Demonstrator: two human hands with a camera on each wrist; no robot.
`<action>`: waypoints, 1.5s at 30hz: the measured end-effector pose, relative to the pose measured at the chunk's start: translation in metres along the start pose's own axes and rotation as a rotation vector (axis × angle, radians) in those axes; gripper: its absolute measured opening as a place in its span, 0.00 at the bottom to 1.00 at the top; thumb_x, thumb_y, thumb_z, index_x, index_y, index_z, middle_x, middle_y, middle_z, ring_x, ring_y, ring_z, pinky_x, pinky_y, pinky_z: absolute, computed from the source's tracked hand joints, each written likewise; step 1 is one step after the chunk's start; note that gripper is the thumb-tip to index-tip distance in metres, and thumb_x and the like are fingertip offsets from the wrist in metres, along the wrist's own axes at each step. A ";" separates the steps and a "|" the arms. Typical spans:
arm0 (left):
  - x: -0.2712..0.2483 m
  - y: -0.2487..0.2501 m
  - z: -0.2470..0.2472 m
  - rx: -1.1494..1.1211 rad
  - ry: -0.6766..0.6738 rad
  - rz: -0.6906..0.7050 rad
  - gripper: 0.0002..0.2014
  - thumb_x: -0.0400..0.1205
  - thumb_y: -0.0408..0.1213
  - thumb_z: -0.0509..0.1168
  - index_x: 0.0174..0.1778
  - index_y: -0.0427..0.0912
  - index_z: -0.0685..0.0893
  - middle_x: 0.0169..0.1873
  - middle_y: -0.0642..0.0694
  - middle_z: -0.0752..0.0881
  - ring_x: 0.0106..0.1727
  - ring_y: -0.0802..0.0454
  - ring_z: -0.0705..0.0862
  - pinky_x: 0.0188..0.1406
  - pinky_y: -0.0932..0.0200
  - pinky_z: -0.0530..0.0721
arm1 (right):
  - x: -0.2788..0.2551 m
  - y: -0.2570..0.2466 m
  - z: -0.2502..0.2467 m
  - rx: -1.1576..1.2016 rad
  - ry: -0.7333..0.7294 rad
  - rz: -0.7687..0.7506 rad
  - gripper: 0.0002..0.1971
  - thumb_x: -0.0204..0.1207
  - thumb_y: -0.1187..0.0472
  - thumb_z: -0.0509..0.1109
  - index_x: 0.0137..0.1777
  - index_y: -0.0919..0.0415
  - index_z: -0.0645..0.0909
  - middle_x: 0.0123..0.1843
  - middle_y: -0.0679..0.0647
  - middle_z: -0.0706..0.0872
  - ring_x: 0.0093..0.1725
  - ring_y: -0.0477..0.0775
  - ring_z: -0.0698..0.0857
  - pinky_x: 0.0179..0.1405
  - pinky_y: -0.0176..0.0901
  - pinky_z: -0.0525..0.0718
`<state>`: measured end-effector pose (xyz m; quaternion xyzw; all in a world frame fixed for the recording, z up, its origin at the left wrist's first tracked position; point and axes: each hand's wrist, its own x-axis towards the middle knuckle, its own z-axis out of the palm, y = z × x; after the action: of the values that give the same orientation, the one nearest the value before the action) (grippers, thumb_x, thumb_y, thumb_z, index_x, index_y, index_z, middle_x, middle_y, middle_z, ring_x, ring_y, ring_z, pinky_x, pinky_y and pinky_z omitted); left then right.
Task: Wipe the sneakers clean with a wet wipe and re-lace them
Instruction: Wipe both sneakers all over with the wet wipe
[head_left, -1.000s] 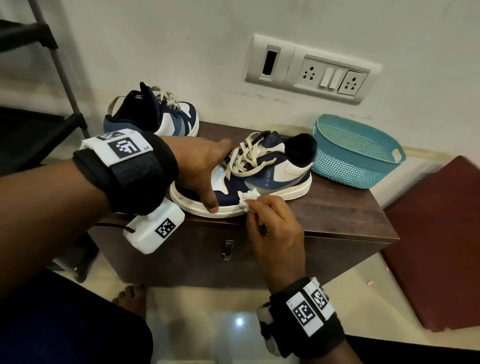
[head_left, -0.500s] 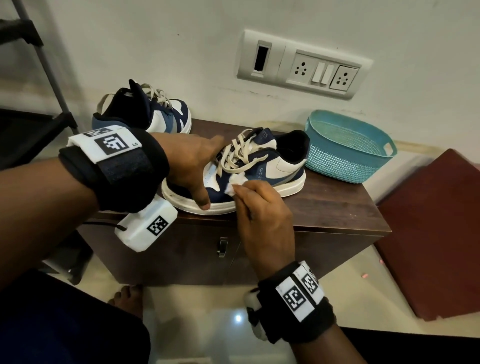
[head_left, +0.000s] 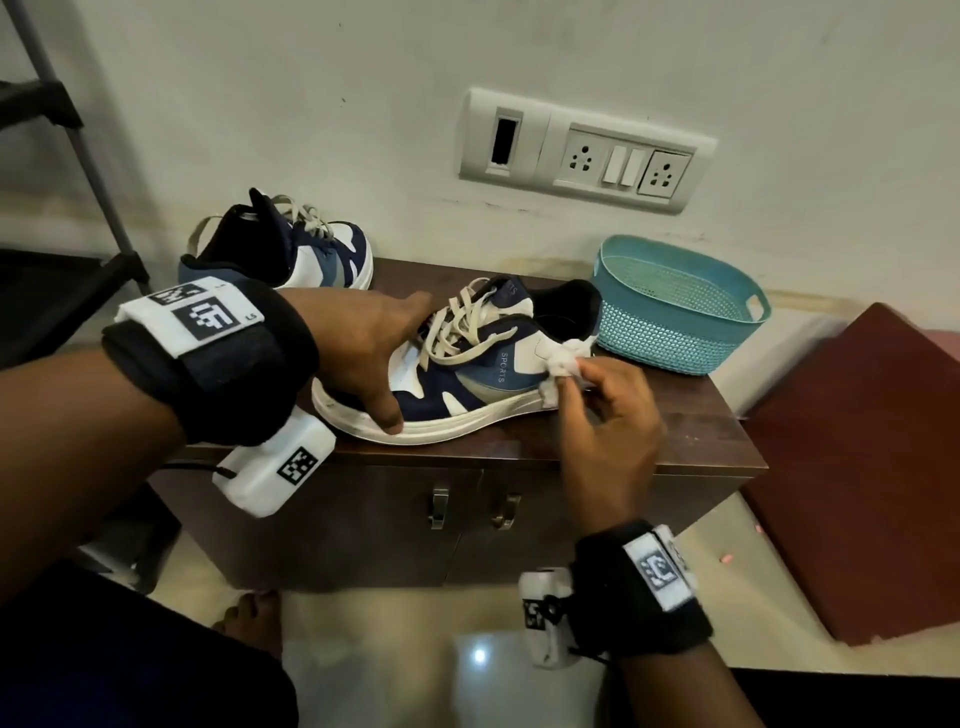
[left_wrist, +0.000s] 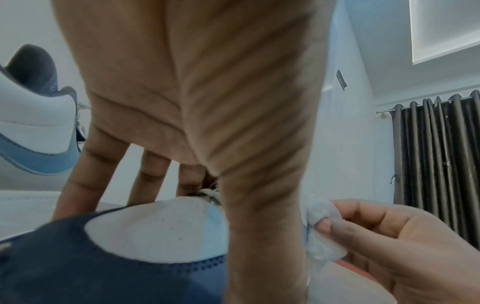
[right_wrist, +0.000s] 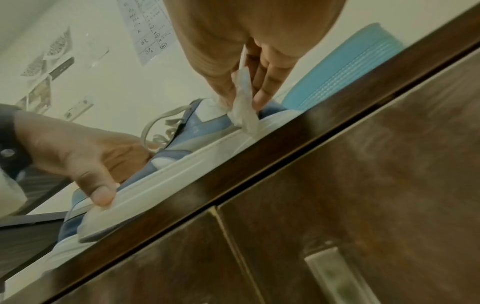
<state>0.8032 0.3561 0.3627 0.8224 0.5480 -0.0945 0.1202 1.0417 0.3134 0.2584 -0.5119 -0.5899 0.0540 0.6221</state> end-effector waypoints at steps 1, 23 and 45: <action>0.000 0.000 0.001 0.002 0.002 0.002 0.51 0.63 0.56 0.85 0.74 0.49 0.61 0.62 0.51 0.83 0.50 0.51 0.78 0.48 0.59 0.74 | -0.001 -0.007 0.007 -0.003 -0.016 -0.014 0.09 0.78 0.71 0.77 0.56 0.63 0.90 0.53 0.53 0.87 0.52 0.45 0.88 0.53 0.38 0.87; 0.001 0.002 0.003 0.026 0.039 0.000 0.51 0.63 0.59 0.85 0.73 0.46 0.63 0.60 0.46 0.85 0.51 0.47 0.81 0.46 0.56 0.76 | 0.003 -0.021 0.023 -0.057 -0.148 -0.235 0.07 0.76 0.72 0.76 0.53 0.65 0.91 0.51 0.55 0.89 0.50 0.47 0.87 0.53 0.34 0.84; 0.000 0.007 0.001 0.045 0.029 -0.021 0.47 0.64 0.57 0.85 0.68 0.46 0.62 0.48 0.49 0.79 0.48 0.47 0.80 0.42 0.56 0.75 | -0.002 -0.003 0.011 -0.063 -0.170 -0.053 0.07 0.76 0.69 0.78 0.51 0.59 0.92 0.48 0.51 0.90 0.46 0.43 0.89 0.48 0.32 0.86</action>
<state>0.8097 0.3528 0.3623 0.8203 0.5561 -0.0959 0.0925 1.0307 0.3165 0.2571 -0.5090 -0.6554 0.0624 0.5544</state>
